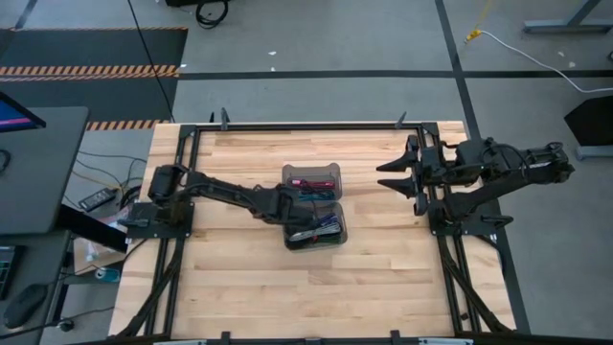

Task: Pick and place USB-C Cables
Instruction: Adjust the bottom black transparent bin

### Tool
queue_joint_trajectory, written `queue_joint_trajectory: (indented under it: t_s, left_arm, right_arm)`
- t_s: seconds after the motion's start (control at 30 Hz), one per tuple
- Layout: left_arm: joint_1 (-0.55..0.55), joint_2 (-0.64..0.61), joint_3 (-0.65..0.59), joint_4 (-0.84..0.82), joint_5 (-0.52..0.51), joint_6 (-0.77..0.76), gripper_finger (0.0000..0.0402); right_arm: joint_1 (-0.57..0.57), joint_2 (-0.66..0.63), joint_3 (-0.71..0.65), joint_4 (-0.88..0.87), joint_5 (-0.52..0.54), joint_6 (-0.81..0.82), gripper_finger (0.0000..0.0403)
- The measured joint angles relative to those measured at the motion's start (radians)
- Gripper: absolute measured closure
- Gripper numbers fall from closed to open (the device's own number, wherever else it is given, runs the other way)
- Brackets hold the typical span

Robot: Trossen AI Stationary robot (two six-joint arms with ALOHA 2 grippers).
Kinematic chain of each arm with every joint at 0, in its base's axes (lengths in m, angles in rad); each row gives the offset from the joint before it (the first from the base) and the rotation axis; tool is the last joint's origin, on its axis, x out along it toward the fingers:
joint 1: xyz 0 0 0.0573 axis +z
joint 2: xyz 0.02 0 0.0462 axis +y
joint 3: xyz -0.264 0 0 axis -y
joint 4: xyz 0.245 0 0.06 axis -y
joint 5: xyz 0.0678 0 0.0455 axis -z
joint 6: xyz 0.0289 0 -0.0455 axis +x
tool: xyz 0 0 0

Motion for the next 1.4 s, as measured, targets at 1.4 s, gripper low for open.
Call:
queue_joint_trajectory:
  t_s: [1.4]
  left_arm:
    - [-0.103,-0.008,0.002,0.128,0.128,-0.175,0.0397]
  right_arm:
    - [-0.007,0.036,-0.001,-0.597,-0.072,0.527,0.0247]
